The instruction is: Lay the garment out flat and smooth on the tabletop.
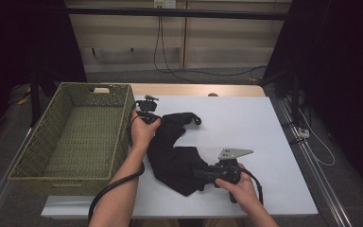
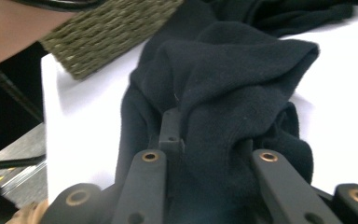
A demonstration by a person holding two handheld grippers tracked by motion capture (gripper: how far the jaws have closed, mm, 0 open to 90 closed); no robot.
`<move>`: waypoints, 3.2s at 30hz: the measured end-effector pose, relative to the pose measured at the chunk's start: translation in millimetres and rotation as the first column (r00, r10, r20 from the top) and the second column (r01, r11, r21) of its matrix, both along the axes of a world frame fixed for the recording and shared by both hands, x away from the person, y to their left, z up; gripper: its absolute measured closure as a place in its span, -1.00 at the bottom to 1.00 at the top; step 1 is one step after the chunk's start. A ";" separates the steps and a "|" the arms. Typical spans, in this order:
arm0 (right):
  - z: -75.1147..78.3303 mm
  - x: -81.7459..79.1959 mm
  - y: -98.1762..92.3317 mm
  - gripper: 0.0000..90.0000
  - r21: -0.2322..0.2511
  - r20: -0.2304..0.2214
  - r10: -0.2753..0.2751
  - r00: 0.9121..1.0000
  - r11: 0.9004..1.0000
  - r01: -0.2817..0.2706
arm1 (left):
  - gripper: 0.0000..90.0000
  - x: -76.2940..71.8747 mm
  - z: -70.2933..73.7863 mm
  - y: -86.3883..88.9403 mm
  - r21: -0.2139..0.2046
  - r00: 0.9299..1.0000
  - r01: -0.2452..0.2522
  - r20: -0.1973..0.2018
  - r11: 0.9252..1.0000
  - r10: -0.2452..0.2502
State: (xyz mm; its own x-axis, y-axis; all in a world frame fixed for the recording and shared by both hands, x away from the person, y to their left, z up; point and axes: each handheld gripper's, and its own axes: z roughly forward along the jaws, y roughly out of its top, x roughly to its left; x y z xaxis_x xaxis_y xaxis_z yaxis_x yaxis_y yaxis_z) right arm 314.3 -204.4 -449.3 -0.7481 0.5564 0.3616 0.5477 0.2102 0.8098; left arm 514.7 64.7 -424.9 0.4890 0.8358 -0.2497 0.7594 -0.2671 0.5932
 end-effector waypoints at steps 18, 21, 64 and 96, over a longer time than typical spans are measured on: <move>10.6 9.0 -4.3 0.09 -0.021 0.053 -0.144 0.988 0.989 0.145 | 0.04 -34.1 29.9 -14.6 0.009 0.981 0.145 0.130 0.989 -0.145; 10.5 10.7 -3.7 0.08 -0.023 0.059 -0.158 0.986 0.987 0.160 | 0.06 -35.3 25.1 -22.3 0.035 0.975 0.185 0.119 0.982 -0.188; -1.5 112.3 -16.0 0.91 -0.143 -0.030 -0.276 0.961 0.952 0.270 | 0.94 -15.9 21.0 2.5 -0.057 0.997 0.080 0.015 0.995 -0.079; 19.5 85.6 -61.6 0.09 -0.130 0.048 -0.399 0.916 0.907 0.401 | 0.90 -18.7 12.2 11.6 -0.031 1.000 0.005 -0.020 0.999 -0.006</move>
State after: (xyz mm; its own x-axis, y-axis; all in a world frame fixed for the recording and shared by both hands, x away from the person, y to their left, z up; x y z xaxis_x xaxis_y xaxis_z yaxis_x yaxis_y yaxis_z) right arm 399.9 -265.9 -429.7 -0.4588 0.8526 0.2501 0.5928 0.0841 0.8009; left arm 496.0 76.4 -412.7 0.4881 0.8247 -0.2856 0.7699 -0.2528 0.5859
